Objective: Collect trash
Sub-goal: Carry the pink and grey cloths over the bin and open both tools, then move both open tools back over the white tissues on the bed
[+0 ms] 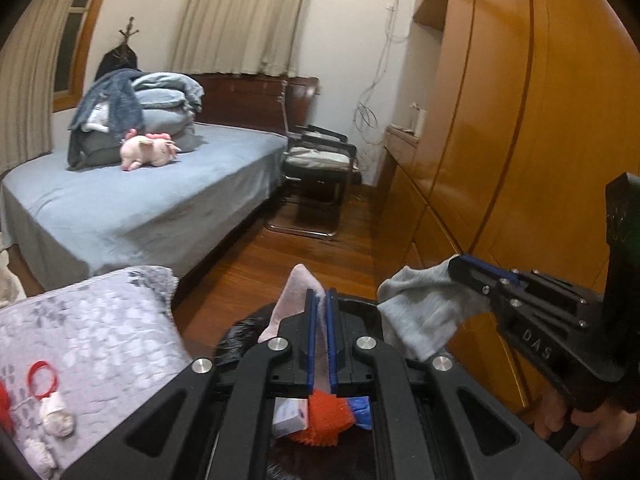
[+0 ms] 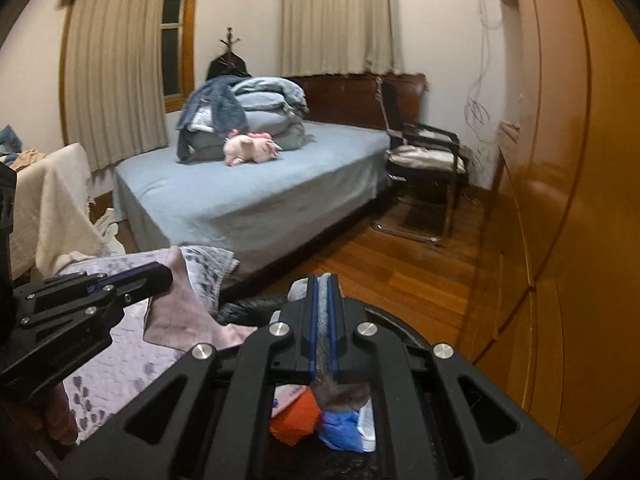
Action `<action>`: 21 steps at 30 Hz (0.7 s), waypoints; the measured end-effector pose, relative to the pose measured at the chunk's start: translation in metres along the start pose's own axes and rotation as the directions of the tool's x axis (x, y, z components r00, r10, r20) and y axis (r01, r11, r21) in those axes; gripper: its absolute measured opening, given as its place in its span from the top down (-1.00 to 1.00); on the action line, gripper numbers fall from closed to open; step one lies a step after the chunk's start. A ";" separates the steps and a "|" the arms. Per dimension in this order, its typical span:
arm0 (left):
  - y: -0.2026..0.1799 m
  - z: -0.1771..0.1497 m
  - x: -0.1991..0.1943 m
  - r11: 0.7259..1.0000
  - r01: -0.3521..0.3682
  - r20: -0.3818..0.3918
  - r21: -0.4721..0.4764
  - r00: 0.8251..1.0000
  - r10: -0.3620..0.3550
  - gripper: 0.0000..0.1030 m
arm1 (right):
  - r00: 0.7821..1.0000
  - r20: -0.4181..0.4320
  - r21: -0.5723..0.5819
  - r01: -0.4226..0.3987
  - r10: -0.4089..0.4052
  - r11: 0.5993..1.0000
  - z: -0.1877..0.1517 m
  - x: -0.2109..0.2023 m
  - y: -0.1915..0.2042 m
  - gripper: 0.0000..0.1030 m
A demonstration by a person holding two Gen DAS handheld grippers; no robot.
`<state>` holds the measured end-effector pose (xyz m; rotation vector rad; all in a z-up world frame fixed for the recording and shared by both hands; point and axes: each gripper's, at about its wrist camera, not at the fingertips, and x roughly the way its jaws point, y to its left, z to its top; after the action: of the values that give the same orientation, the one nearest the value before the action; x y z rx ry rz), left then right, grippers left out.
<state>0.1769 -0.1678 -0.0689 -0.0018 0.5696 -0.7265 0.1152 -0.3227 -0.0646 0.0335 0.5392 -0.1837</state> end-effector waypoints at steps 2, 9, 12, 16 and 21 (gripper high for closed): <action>-0.004 -0.001 0.015 1.000 0.020 -0.023 0.004 1.000 -0.020 0.89 | 0.999 -0.025 0.005 0.031 -0.031 0.999 -0.007 0.009 -0.010 0.86; 0.009 -0.009 0.030 1.000 -0.007 -0.063 -0.027 0.998 0.005 0.01 | 0.996 -0.040 0.030 0.076 -0.075 0.997 -0.025 0.017 -0.023 -0.05; 0.024 -0.012 0.019 0.998 -0.058 -0.047 -0.028 0.997 0.057 -0.20 | 0.994 -0.022 0.034 0.104 -0.103 0.994 -0.029 0.015 -0.020 -0.66; 0.051 -0.015 -0.004 0.987 -0.152 -0.016 -0.049 0.988 0.151 -0.67 | 0.994 0.004 0.041 0.105 -0.106 0.994 -0.032 0.013 -0.007 -0.87; 0.093 -0.031 -0.043 0.959 -0.267 0.009 -0.098 0.963 0.269 -0.80 | 0.999 0.008 0.035 0.049 -0.049 0.998 -0.031 0.018 0.026 -0.90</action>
<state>0.1938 -0.0647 -0.0920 -0.0211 0.5701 -0.4343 0.1196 -0.2972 -0.1012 0.0532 0.5285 -0.2411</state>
